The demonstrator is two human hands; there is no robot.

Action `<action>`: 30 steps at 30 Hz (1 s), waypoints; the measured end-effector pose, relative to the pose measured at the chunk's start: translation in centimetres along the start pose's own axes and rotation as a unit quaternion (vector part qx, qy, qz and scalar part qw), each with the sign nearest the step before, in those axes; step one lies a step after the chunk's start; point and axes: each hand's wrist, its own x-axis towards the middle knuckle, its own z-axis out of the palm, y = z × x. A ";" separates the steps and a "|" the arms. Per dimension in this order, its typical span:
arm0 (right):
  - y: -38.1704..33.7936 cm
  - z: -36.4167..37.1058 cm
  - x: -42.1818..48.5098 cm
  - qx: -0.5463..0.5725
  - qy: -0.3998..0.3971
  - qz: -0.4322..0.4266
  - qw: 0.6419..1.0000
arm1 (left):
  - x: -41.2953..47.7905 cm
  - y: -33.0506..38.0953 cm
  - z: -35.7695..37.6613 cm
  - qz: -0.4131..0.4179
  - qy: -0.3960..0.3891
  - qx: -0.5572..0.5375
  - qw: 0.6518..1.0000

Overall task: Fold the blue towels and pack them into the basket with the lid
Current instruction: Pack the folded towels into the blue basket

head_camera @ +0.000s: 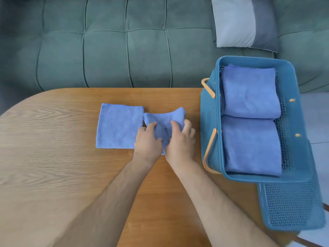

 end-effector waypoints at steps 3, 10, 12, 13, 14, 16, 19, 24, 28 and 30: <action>-1.2 -2.3 -1.9 0.011 0.042 -0.063 0.997 | -2.9 -0.1 -2.4 0.066 0.051 -0.025 0.996; -0.1 -11.5 -6.6 0.068 0.132 -0.140 0.979 | -10.6 4.8 -6.3 0.193 0.135 -0.054 0.970; 2.2 -14.5 -7.2 0.066 0.156 -0.127 0.977 | -11.7 7.3 -5.5 0.212 0.120 -0.080 0.966; 3.6 -15.8 -7.3 0.058 0.160 -0.115 0.979 | -12.1 8.6 -4.6 0.223 0.107 -0.092 0.965; 5.2 -17.0 -7.3 0.048 0.157 -0.099 0.981 | -12.4 10.0 -3.6 0.235 0.091 -0.098 0.963; 8.4 -18.9 -7.1 0.023 0.141 -0.069 0.987 | -12.9 12.6 -1.3 0.252 0.060 -0.085 0.962; 12.3 -20.1 -6.4 -0.007 0.105 -0.035 0.994 | -13.0 15.5 2.5 0.238 0.020 -0.038 0.970; 16.6 -18.5 -5.1 -0.062 0.003 -0.031 0.998 | -12.4 17.7 7.1 0.171 -0.015 0.054 0.984; 18.0 -18.0 -4.9 -0.157 -0.034 -0.033 0.986 | -13.2 17.7 8.0 0.176 0.027 0.239 0.955; 17.7 -18.3 -4.7 -0.208 0.003 -0.048 0.977 | -13.3 17.8 7.7 0.241 0.096 0.339 0.904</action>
